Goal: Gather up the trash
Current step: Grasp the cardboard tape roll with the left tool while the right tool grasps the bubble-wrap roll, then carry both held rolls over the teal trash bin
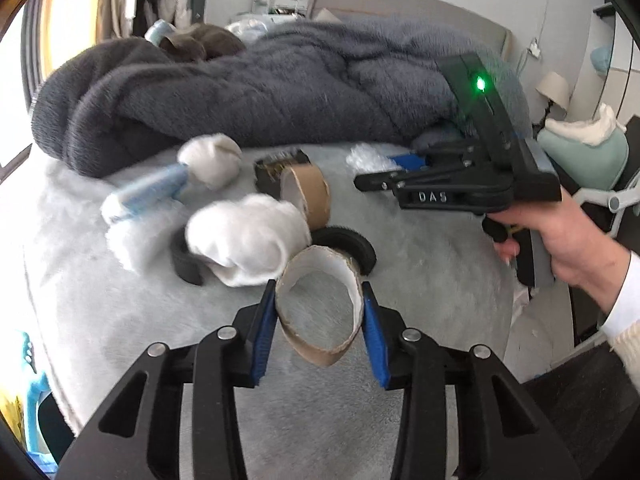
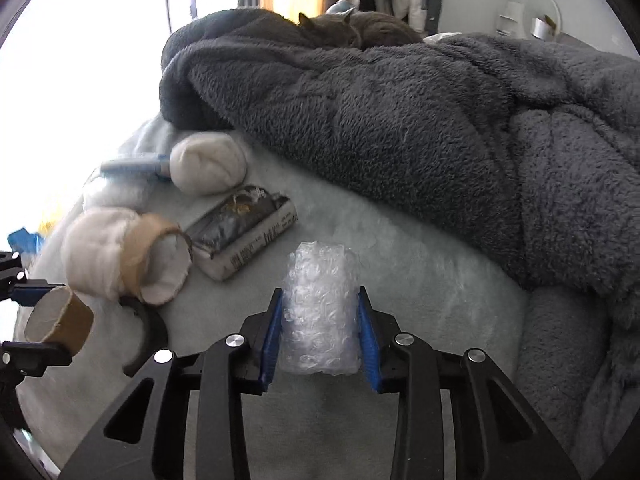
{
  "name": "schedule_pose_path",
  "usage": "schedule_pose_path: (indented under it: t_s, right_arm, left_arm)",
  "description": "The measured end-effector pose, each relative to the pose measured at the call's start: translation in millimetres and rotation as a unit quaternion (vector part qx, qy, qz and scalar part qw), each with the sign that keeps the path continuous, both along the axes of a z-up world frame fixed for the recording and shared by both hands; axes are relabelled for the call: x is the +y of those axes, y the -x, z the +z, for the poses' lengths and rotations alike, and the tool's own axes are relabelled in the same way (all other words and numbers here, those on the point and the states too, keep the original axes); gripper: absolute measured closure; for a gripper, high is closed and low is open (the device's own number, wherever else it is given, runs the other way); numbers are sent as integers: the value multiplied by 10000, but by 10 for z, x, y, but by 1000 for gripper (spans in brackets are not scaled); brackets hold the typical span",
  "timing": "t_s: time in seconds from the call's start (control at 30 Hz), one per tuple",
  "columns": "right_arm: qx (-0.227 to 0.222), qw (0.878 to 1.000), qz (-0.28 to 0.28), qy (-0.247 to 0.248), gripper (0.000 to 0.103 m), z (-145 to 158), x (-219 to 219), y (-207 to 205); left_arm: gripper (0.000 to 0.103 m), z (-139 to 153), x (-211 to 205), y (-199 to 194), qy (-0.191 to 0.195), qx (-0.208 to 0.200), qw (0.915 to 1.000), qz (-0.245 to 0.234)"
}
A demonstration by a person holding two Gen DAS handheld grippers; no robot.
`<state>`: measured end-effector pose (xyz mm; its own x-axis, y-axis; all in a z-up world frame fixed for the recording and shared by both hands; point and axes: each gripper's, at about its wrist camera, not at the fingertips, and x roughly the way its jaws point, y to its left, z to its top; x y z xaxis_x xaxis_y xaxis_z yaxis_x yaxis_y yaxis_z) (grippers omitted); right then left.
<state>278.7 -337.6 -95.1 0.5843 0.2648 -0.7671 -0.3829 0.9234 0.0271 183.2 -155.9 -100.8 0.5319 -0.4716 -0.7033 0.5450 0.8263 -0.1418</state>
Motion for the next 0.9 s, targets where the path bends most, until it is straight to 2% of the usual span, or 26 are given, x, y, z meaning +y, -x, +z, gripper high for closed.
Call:
schedule_pose_path:
  t_s: [0.3,0.43,0.53,0.8,0.9]
  right_arm:
    - [10,9955,-565,-764,68,334,118,104]
    - [-103,9952,-594,-773,68,482,306,205]
    - [-239,9955,-569,-713,68,611,473,268]
    - [-358,9962,-66,-794,68,763,1210,400]
    - [-403,9956,58,-841,68,775,1480,418]
  left_arm:
    - [60,301,345,107,67,-373,9984,427]
    - [60,381,542,115,35,-505,9967,643]
    - [60,404,725,86,84,-458,9945,936]
    - [60,449,1423,-10,133,-567,9787,1970]
    - [60,411,1678,-24,102,-545,9733,2225]
